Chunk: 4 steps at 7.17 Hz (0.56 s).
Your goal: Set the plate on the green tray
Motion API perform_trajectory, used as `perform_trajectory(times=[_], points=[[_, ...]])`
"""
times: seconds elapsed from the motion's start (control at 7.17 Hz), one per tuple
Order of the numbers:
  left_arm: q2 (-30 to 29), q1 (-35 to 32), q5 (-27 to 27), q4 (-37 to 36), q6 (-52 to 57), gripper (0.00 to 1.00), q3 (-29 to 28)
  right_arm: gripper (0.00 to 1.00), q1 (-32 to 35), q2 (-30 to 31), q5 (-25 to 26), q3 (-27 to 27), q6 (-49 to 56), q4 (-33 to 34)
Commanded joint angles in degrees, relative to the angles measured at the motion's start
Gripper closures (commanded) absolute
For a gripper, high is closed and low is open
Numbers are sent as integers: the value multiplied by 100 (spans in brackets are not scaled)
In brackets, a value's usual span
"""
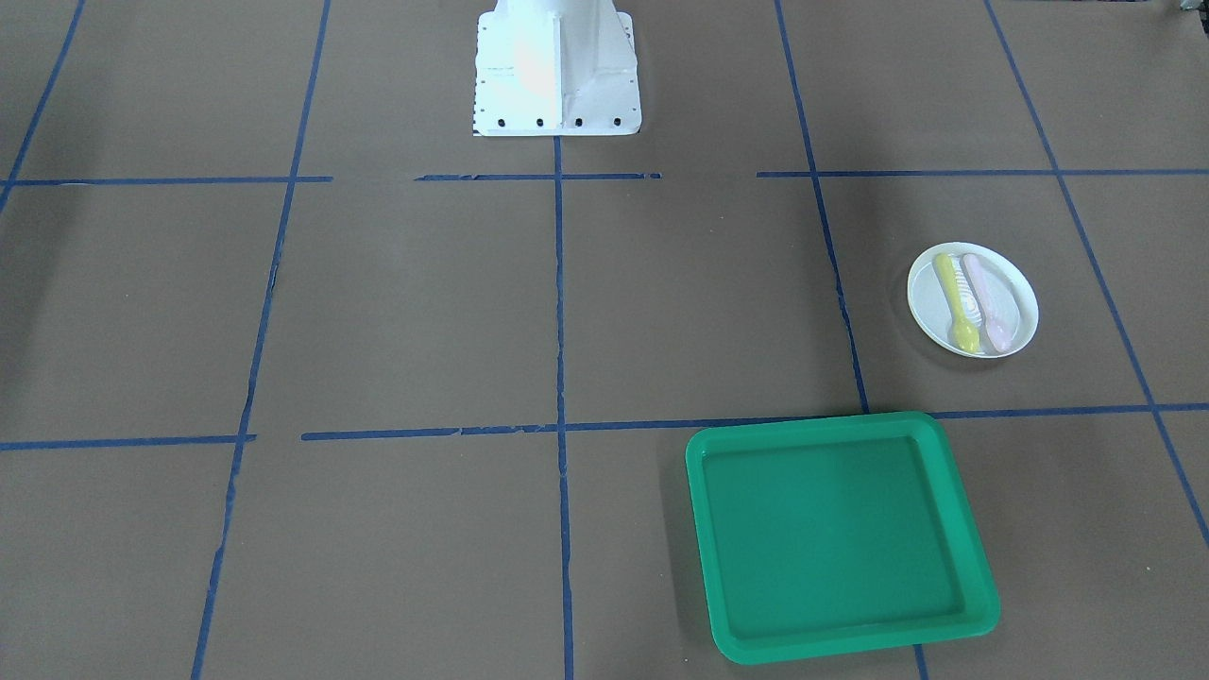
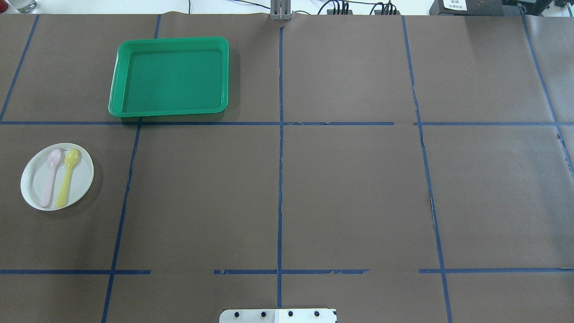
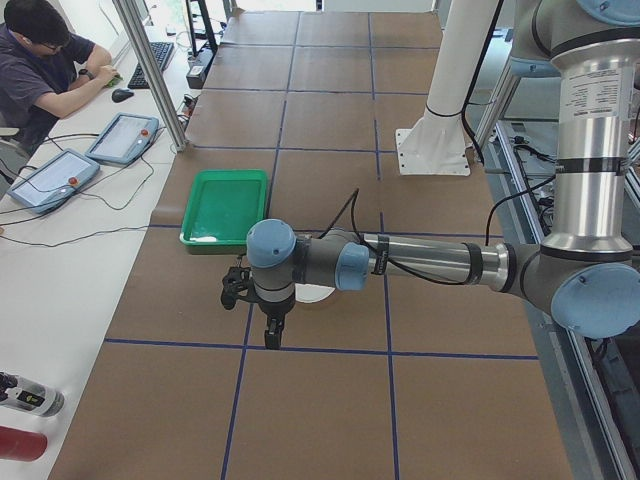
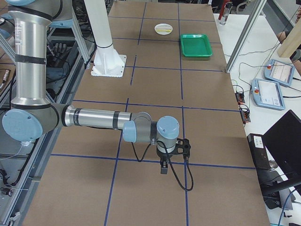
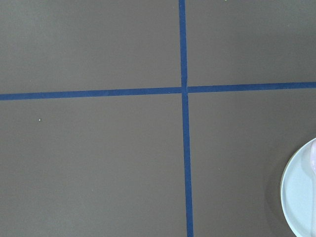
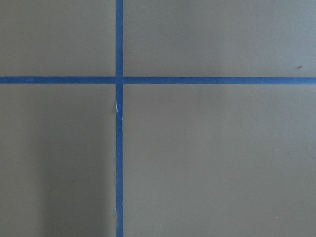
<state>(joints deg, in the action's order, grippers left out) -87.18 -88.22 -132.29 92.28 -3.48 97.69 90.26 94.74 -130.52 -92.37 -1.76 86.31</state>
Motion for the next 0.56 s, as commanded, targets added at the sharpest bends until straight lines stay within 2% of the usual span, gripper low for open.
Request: perform_trajectory(times=[0.0, 0.28, 0.42], points=[[42, 469, 19, 828, -1235, 0, -22, 0, 0, 0, 0, 9, 0, 0], [60, 1408, 10, 1797, -3098, 0, -31, 0, 0, 0, 0, 9, 9, 0], [104, 1657, 27, 2203, -3367, 0, -231, 0, 0, 0, 0, 9, 0, 0]])
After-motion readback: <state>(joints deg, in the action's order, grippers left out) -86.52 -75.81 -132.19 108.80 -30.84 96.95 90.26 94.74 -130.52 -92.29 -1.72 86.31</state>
